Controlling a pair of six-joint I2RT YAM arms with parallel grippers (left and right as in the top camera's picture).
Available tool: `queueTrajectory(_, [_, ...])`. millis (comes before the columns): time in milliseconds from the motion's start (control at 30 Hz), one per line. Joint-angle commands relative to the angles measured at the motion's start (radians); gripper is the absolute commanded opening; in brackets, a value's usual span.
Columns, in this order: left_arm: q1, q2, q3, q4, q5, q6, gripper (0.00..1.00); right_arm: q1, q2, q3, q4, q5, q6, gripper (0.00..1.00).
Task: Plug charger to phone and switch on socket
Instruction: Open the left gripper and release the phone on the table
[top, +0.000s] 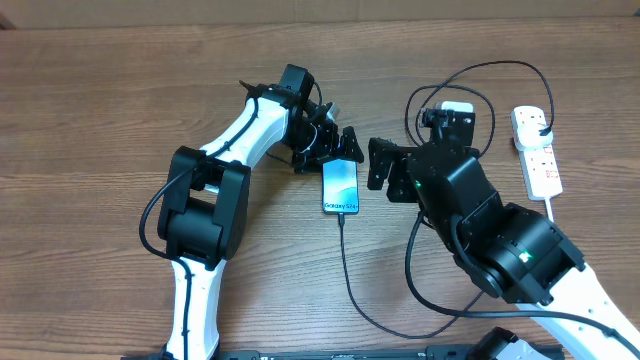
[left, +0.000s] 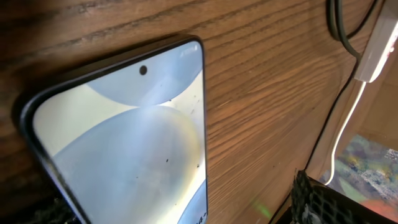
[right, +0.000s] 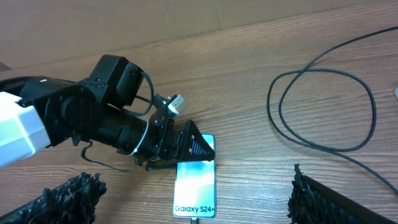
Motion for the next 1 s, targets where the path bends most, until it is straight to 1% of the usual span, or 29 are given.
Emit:
queueTrajectory(0, [0.006,0.082,-0.051,-0.031,-0.247,-0.003,1.0,-0.002,0.024,0.003,0.002,0.016,-0.003,1.0])
queueTrajectory(300, [0.006,0.082,-0.051,-0.035,-0.256,-0.003,1.0,-0.002,0.044,0.003,0.002,0.016,-0.003,1.0])
queueTrajectory(567, [0.006,0.082,-0.051,-0.061,-0.303,-0.003,1.0,-0.002,0.05,0.003,0.006,0.016,-0.003,1.0])
queueTrajectory(833, [0.01,0.082,-0.05,-0.064,-0.301,0.001,1.0,-0.003,0.054,0.003,0.017,0.016,0.006,1.0])
queueTrajectory(967, [0.031,0.076,-0.032,-0.106,-0.301,0.026,1.0,-0.022,0.054,0.003,0.002,0.021,0.006,1.0])
